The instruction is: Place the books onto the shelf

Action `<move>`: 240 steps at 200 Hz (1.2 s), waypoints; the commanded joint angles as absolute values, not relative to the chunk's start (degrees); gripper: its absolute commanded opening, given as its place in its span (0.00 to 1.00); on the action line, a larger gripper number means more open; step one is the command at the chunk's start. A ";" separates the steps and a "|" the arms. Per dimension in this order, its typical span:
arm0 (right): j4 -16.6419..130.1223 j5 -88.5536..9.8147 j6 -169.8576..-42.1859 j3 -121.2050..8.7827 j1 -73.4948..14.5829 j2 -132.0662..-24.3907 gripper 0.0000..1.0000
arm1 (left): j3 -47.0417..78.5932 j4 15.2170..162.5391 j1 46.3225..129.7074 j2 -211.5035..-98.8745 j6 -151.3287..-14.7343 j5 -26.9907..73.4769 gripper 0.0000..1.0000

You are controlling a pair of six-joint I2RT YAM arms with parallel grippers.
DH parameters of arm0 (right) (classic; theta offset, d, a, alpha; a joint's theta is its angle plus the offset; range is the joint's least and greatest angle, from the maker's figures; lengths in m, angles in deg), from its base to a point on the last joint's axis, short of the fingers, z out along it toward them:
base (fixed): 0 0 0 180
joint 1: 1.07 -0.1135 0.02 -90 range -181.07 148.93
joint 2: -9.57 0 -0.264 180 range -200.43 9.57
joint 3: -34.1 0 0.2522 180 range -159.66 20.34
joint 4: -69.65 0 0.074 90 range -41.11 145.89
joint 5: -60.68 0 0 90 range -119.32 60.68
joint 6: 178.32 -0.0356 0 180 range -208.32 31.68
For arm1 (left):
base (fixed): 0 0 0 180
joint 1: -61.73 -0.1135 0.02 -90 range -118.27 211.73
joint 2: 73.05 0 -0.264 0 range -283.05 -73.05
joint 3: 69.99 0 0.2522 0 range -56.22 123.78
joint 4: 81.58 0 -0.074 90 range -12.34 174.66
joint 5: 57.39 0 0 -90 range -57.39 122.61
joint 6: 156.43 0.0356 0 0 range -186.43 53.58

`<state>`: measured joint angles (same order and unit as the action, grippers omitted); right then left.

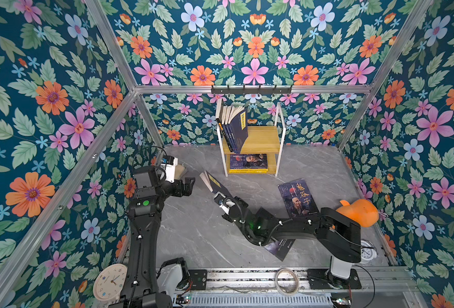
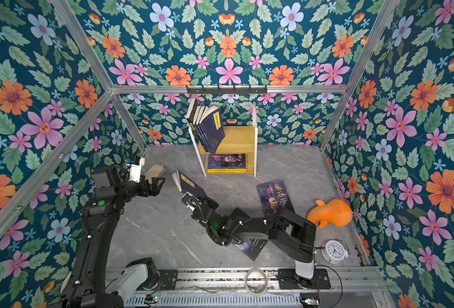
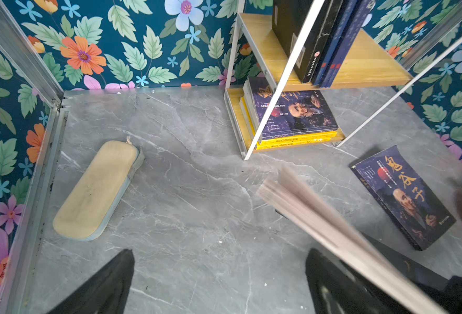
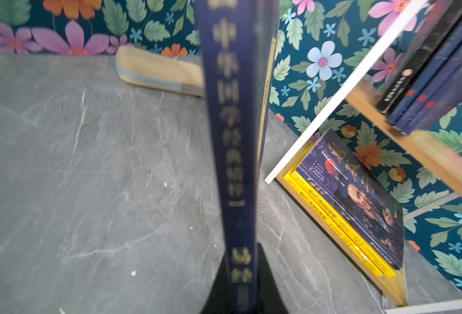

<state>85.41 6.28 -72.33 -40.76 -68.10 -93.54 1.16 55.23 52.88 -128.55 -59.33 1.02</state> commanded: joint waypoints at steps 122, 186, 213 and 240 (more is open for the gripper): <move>80.52 1.11 -89.63 -42.01 -54.19 -71.74 0.00 | -17.21 73.44 54.93 -125.16 -71.02 -4.52 1.00; 79.79 3.81 -91.31 -51.43 -46.45 -79.36 0.00 | -17.42 73.20 56.65 -124.22 -70.99 -4.82 1.00; 78.35 0.97 -91.68 -57.19 -43.41 -84.31 0.00 | -18.02 73.55 56.72 -123.68 -70.51 -4.94 1.00; 77.44 -0.13 -92.12 -61.92 -41.69 -90.02 0.00 | -17.38 72.96 56.72 -123.58 -70.88 -5.12 1.00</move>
